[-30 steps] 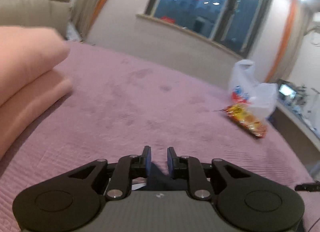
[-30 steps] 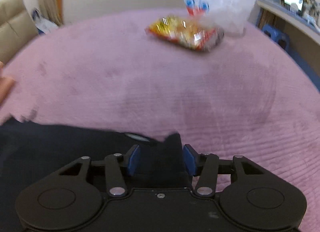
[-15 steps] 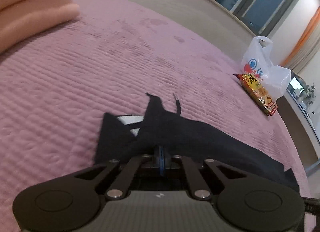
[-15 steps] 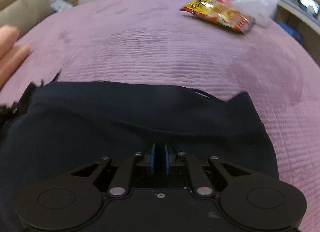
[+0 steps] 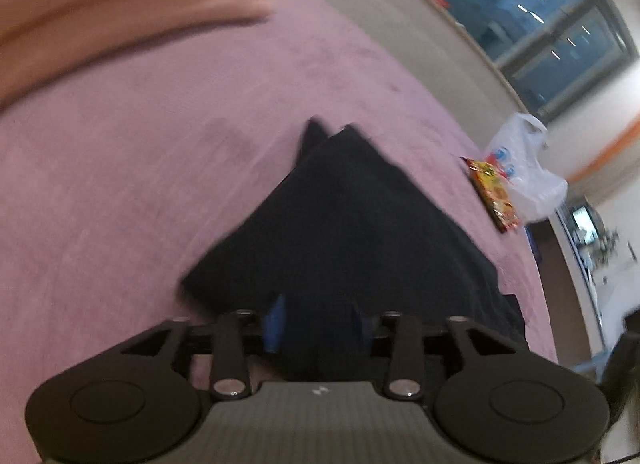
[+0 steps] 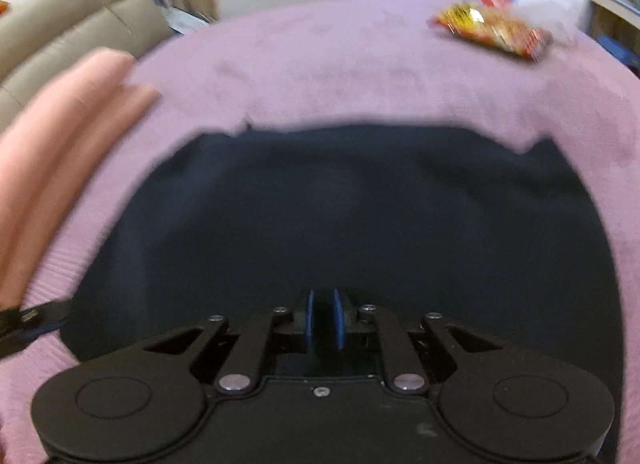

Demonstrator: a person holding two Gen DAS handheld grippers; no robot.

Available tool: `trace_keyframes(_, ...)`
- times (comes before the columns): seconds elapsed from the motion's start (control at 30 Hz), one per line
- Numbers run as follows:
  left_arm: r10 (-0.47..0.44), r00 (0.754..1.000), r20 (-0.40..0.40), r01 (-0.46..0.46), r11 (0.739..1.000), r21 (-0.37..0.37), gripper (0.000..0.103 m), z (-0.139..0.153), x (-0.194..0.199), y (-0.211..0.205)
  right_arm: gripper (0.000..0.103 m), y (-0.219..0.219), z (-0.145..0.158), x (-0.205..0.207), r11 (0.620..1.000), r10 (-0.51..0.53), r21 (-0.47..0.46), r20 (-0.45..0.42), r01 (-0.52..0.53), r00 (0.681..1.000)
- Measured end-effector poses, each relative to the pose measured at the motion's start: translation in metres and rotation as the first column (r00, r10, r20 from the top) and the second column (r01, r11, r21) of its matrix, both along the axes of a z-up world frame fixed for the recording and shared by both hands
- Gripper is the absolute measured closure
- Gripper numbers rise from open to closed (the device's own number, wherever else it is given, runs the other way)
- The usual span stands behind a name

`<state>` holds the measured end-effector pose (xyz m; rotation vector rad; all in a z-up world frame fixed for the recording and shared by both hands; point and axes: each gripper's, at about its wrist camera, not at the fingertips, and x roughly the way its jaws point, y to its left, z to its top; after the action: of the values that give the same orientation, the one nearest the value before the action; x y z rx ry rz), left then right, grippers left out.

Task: Fold large clothes

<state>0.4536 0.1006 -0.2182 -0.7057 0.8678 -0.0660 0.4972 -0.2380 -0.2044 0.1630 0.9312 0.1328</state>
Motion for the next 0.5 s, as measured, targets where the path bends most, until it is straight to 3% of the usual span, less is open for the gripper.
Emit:
trace_keyframes(0.17,0.114,0.993,-0.038,-0.118,0.983,-0.142,0.049,-0.045,-0.019,0.005,0.094,0.004,-0.013,-0.004,0.999,-0.006,-0.035,0.023,0.007,1.0)
trace_keyframes(0.27,0.209,0.978,0.0,-0.201,0.943,-0.266,0.045,-0.063,-0.019,0.011,0.094,0.001,-0.012,-0.009,0.999,0.003,-0.038,0.034,-0.002,0.999)
trace_keyframes(0.33,0.246,0.969,0.033,-0.226,0.93,-0.289,0.042,-0.069,-0.012,0.01,0.094,0.001,-0.01,-0.009,0.999,0.006,-0.033,0.035,-0.005,0.999)
trace_keyframes(0.5,0.268,0.957,0.107,-0.228,0.93,-0.289,0.042,-0.075,0.012,0.001,0.094,-0.001,-0.013,-0.01,1.0,0.0,-0.005,0.056,0.001,0.998)
